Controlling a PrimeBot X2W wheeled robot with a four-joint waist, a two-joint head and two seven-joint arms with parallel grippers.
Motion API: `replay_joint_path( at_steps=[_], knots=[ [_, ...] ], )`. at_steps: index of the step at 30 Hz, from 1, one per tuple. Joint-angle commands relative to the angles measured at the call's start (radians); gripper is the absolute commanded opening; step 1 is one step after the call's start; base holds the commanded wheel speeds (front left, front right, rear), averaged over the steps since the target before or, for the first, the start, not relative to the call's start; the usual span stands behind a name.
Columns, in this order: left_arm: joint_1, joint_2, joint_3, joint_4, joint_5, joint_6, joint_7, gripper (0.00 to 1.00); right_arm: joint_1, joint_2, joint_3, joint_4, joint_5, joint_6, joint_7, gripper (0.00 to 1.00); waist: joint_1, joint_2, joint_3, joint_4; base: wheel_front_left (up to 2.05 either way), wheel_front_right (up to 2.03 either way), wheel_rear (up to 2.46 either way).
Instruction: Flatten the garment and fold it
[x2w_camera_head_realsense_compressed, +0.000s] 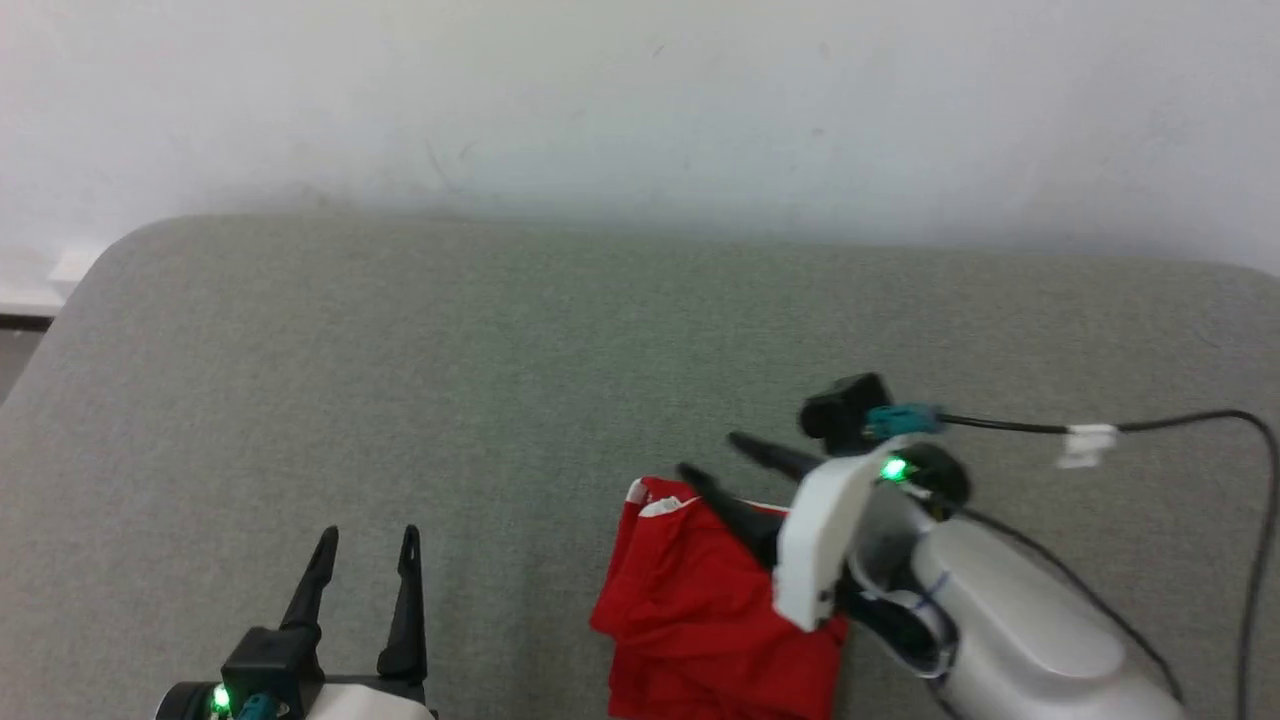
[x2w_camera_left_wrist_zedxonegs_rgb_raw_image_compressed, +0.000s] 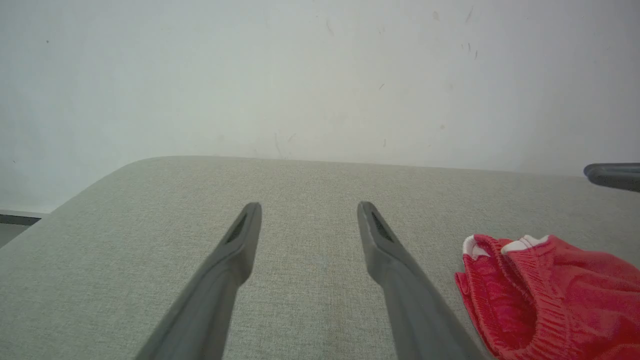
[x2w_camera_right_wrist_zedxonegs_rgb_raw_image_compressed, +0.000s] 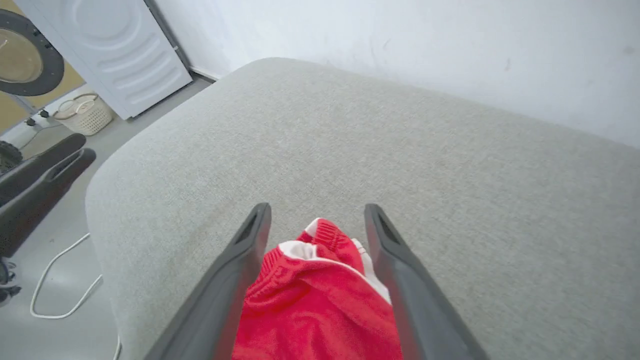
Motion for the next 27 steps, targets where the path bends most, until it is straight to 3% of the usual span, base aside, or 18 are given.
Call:
replay_joint_path(
  at_steps=[1,5,9,14,19,23,27],
  knots=[
    [-0.003,-0.002,0.004,0.004,0.005,0.005,-0.005,1.0,0.023,-0.023,-0.014,-0.017,-0.027,-0.001,-0.019,1.0,0.0,0.0,-0.017,-0.026,0.0,0.0,0.0],
    [0.0,-0.004,0.011,0.009,0.004,0.007,-0.005,1.0,0.122,-0.084,-0.112,-0.112,-0.146,-0.001,-0.081,1.0,0.0,0.0,-0.036,-0.059,0.0,0.0,0.0],
    [0.006,-0.005,0.02,0.011,0.001,0.01,-0.005,1.0,0.257,-0.109,-0.293,-0.23,-0.277,-0.001,-0.148,1.0,0.0,0.0,-0.048,-0.082,0.0,0.0,0.0],
    [0.015,-0.004,0.035,0.008,-0.005,0.013,-0.005,1.0,0.457,-0.064,-0.579,-0.403,-0.397,-0.001,-0.175,1.0,0.0,0.0,-0.05,-0.101,0.0,0.0,0.0],
    [0.018,-0.005,0.039,0.014,-0.008,0.014,-0.005,1.0,0.603,0.009,-0.784,-0.521,-0.461,-0.001,-0.12,1.0,0.0,0.0,-0.05,-0.108,0.0,0.0,0.0],
    [0.016,-0.006,0.039,0.02,-0.01,0.013,-0.005,1.0,0.653,0.071,-0.903,-0.544,-0.426,-0.001,-0.06,1.0,0.0,0.0,-0.049,-0.106,0.0,0.0,0.0],
    [0.01,-0.008,0.037,0.029,-0.013,0.011,-0.005,1.0,0.647,0.113,-0.974,-0.448,-0.218,-0.001,0.077,1.0,0.0,0.0,-0.046,-0.098,0.0,0.0,0.0]
  ],
)
